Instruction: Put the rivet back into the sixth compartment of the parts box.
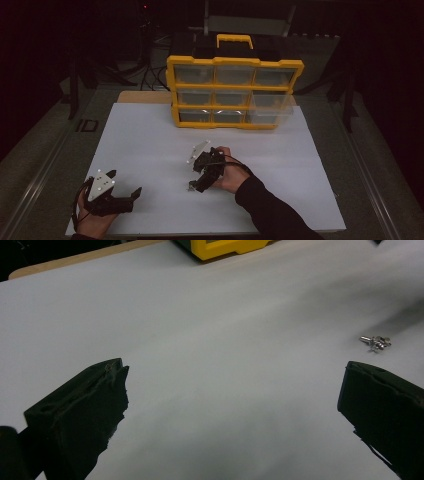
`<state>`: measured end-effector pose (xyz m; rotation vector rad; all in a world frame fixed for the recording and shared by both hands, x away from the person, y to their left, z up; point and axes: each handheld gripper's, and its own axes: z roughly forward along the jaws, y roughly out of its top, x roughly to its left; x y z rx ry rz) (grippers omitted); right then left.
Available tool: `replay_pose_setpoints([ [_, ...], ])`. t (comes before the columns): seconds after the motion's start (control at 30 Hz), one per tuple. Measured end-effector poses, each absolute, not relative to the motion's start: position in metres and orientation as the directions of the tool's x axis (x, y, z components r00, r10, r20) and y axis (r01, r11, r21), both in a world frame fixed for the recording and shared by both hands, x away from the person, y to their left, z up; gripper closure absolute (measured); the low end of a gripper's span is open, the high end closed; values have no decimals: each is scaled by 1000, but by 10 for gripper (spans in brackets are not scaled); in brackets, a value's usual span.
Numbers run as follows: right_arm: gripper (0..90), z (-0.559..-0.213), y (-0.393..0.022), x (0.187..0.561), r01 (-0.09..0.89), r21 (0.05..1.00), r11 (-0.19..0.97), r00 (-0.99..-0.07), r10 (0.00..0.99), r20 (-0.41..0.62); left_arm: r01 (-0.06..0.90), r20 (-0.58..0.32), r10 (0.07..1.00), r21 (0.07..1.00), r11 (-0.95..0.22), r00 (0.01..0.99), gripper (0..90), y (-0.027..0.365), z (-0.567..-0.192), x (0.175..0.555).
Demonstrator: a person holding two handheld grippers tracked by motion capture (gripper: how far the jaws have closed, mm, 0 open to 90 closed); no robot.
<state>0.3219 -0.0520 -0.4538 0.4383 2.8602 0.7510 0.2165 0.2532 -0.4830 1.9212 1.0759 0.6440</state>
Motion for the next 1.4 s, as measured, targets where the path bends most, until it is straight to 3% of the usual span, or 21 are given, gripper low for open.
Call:
replay_pose_setpoints([
  [0.4,229,-489,-35,322,264,426,865,-951,308,-36,438,39,864,850,-293,503,5,254,-483,216],
  [0.67,438,-492,-39,326,276,399,875,-955,298,8,437,40,864,850,-294,503,5,254,-483,216],
  [0.9,545,-492,-40,327,284,391,875,-955,294,36,439,40,864,849,-294,502,5,254,-483,216],
  [1.4,595,-492,-38,321,281,352,893,-958,284,45,440,42,864,847,-297,502,5,254,-483,216],
])
